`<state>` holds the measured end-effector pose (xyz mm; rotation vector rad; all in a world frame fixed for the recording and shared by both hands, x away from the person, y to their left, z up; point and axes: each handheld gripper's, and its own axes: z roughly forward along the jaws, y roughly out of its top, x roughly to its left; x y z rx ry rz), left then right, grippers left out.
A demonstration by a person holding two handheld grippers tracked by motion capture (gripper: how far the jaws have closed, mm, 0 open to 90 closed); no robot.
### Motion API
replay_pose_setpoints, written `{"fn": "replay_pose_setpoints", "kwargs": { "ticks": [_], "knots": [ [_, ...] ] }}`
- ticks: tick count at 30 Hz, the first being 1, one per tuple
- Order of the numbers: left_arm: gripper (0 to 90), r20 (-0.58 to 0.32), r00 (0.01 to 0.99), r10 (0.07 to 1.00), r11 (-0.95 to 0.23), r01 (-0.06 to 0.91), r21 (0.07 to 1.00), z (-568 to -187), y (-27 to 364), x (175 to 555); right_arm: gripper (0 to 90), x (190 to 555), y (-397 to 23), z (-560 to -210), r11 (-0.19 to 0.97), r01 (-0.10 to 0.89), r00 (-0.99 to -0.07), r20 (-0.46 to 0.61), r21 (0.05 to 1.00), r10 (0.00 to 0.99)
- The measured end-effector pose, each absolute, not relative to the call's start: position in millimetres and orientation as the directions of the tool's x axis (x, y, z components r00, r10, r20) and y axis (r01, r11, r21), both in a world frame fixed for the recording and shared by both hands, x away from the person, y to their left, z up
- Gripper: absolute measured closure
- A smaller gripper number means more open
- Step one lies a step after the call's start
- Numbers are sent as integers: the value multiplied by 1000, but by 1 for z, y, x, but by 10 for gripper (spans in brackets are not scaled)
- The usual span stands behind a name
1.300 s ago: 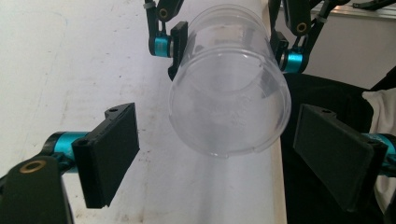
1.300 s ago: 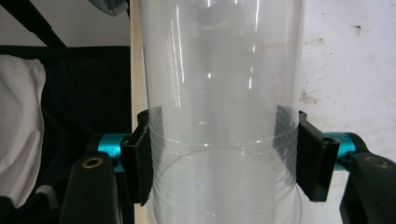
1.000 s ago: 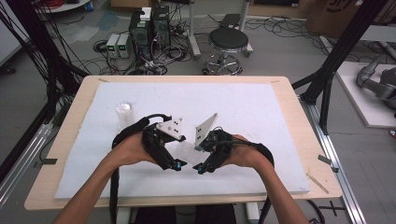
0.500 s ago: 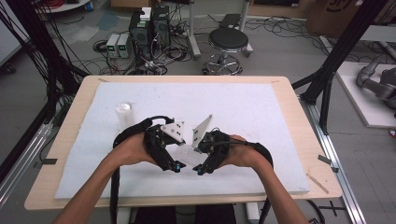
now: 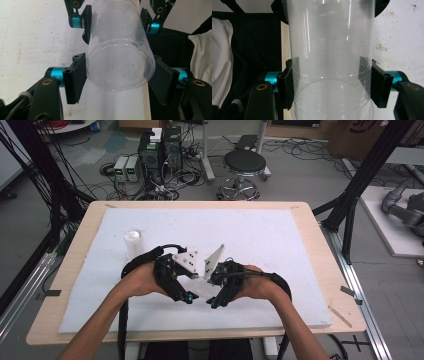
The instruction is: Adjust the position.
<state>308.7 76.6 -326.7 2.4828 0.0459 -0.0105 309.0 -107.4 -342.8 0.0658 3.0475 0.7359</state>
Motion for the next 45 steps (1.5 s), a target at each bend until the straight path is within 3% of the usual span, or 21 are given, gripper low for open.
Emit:
{"fn": "replay_pose_setpoints", "kwargs": {
  "ticks": [12,15,17,23,33,45],
  "knots": [
    [422,-10,1000,27,-789,28,613,-328,77,308,337,310,-106,-344,891,38,-999,2,453,41],
    [424,-3,1000,23,-788,20,615,-327,77,308,255,310,-106,-345,887,34,-999,1,460,38],
    [425,-1,1000,20,-788,17,616,-327,77,308,147,310,-106,-346,877,33,-999,-15,479,45],
    [425,-4,1000,25,-787,23,617,-327,78,308,132,310,-107,-346,868,34,-999,-9,496,44],
    [424,-11,998,60,-737,52,674,-340,92,307,132,310,-118,-336,795,25,-998,-26,606,52],
    [424,-50,989,138,-556,120,823,-362,127,307,132,311,-147,-324,615,48,-996,-8,787,88]
  ]
}}
